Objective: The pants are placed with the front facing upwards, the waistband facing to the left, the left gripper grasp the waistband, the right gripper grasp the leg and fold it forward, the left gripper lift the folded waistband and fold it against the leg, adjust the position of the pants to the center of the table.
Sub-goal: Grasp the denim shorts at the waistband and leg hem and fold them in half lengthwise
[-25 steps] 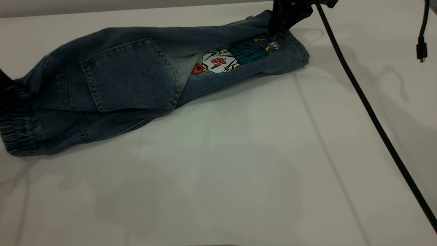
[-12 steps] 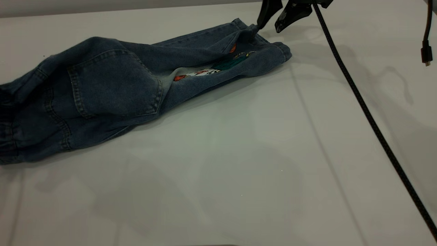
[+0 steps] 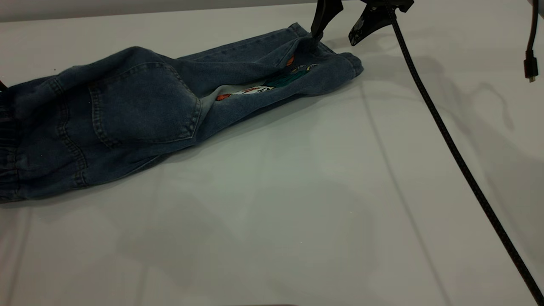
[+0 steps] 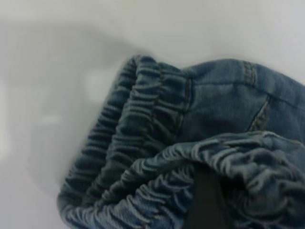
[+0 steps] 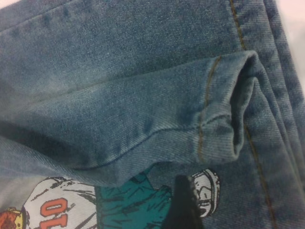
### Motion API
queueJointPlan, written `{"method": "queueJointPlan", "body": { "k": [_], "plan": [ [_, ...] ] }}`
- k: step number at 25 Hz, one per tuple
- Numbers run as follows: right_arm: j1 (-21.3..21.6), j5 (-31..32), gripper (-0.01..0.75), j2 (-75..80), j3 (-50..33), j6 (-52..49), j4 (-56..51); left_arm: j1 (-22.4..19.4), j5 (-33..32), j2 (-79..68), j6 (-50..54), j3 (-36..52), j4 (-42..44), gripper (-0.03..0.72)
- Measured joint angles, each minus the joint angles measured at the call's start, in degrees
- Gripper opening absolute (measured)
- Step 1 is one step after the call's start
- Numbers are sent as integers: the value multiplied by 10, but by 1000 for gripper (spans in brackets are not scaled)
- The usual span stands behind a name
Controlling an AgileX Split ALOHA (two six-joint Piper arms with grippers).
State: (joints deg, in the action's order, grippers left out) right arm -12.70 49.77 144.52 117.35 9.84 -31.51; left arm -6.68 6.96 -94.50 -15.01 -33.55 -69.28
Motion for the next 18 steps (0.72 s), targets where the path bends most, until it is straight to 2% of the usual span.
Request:
{"method": "queueJointPlan", "body": {
  "k": [6, 12, 18],
  "plan": [
    [0, 13, 507, 0, 0, 3, 0, 0, 25, 0, -61, 0, 8, 445],
    [0, 30, 507, 0, 1, 5, 0, 0, 14, 0, -86, 0, -1, 445],
    [-1, 82, 507, 0, 1, 9, 0, -4, -46, 0, -205, 0, 0, 445]
  ]
}}
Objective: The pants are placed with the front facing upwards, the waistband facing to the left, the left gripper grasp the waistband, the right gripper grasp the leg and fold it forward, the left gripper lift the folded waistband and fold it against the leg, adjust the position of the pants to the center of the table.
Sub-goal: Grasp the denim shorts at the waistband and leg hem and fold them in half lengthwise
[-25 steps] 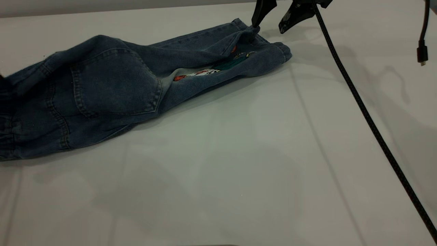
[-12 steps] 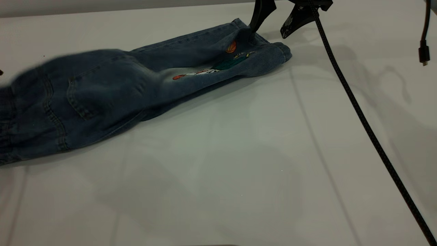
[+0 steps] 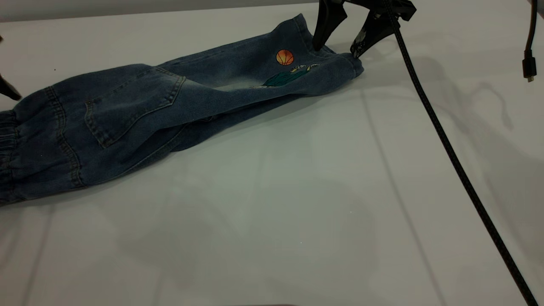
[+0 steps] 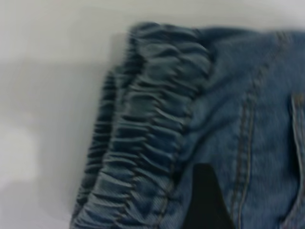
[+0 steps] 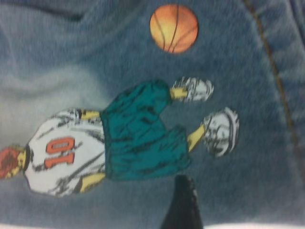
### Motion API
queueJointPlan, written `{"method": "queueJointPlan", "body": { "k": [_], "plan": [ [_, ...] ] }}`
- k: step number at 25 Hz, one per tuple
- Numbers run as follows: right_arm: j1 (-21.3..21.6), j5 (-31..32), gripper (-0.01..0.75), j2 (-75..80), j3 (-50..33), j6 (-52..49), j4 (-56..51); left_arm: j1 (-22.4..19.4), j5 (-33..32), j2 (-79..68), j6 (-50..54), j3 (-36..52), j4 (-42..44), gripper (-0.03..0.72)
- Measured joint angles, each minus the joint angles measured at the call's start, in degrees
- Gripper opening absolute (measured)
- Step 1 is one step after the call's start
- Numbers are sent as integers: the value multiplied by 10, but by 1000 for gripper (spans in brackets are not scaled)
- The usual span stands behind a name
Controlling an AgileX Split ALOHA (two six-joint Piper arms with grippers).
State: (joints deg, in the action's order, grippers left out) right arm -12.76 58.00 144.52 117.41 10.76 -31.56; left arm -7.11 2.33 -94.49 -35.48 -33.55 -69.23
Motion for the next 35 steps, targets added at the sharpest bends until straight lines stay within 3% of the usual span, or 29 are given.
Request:
{"method": "queueJointPlan", "body": {
  "k": [3, 9, 12, 15, 23, 35],
  "plan": [
    [-5, 18, 507, 0, 0, 4, 1, -39, -65, 0, -49, 0, 1, 444],
    [-19, 25, 507, 0, 0, 5, 1, -182, -216, 0, -75, 0, 39, 444],
    [-21, 25, 507, 0, 0, 6, -1, -239, -261, 0, -73, 0, 85, 444],
    [-23, 24, 507, 0, 0, 7, -2, -269, -271, 0, -56, 0, 122, 444],
    [-33, 21, 507, 0, 0, 16, -12, -277, -247, -25, -43, -5, 169, 507],
    [-33, 20, 507, 0, 0, 23, -14, -277, -347, -176, -24, -109, 171, 512]
  ]
}}
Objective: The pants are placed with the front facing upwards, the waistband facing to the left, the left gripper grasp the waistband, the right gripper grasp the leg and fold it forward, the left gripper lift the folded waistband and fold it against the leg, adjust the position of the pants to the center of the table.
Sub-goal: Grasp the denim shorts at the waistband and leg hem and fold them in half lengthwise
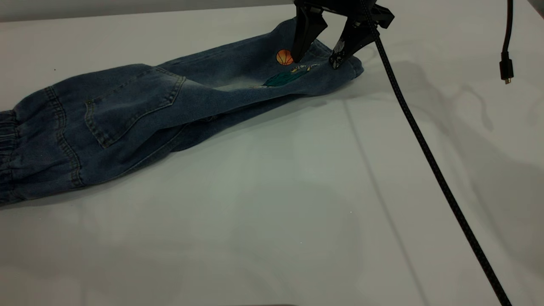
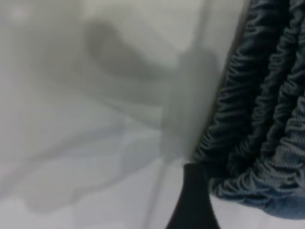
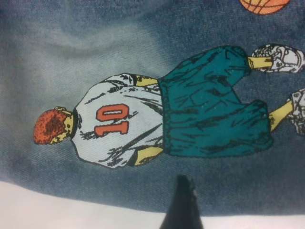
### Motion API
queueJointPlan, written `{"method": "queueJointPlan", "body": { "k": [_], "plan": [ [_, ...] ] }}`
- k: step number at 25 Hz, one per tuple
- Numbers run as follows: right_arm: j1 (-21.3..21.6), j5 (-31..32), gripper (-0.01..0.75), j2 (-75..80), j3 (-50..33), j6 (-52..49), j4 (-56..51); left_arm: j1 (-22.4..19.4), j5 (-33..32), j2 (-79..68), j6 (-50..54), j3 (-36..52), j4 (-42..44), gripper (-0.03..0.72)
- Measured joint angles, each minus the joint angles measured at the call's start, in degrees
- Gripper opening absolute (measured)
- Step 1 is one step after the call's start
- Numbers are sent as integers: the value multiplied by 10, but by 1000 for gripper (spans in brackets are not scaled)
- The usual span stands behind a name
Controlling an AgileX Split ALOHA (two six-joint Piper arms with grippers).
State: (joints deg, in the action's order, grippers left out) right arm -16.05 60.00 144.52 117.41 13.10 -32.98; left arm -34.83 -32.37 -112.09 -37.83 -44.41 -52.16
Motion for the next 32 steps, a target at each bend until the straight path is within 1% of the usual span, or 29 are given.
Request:
{"method": "queueJointPlan", "body": {
  "k": [7, 17, 23, 32],
  "plan": [
    [0, -2, 507, 0, 0, 0, 0, 0, -15, -24, 20, -1, 19, 512],
    [0, -5, 507, 0, 0, 0, 0, 0, -9, -44, 24, -2, 25, 516],
    [0, -7, 507, 0, 0, 3, 0, 0, -9, -44, 22, -2, -12, 516],
    [0, -12, 507, 0, 0, 12, 0, 0, -30, -72, -18, -2, -87, 516]
  ]
}}
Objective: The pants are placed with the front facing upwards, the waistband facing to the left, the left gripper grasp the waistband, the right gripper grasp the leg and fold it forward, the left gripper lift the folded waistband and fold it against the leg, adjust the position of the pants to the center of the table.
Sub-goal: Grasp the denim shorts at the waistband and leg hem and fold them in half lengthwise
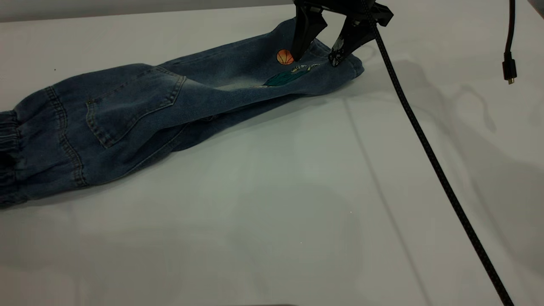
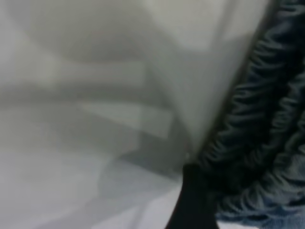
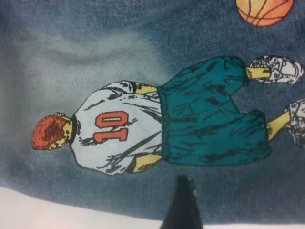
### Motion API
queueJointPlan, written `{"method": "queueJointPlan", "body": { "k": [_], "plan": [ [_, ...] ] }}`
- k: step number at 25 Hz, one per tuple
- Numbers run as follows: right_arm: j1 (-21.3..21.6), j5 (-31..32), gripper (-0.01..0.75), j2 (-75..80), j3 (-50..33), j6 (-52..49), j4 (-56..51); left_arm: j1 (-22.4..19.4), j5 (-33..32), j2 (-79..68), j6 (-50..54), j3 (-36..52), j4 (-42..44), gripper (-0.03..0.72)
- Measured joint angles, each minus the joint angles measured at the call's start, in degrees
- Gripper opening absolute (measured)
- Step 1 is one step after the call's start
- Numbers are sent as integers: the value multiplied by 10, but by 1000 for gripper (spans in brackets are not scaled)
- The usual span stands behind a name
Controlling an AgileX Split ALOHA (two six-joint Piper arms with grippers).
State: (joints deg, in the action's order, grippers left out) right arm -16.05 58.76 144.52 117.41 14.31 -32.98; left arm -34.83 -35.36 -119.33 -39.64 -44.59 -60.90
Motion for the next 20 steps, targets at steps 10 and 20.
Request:
{"method": "queueJointPlan", "body": {
  "k": [10, 20],
  "plan": [
    [0, 0, 507, 0, 0, 9, 0, -1, -9, -19, -3, -3, -25, 514],
    [0, 0, 497, 0, 0, 9, 0, -1, 12, -20, -3, -3, -32, 181]
  ]
}}
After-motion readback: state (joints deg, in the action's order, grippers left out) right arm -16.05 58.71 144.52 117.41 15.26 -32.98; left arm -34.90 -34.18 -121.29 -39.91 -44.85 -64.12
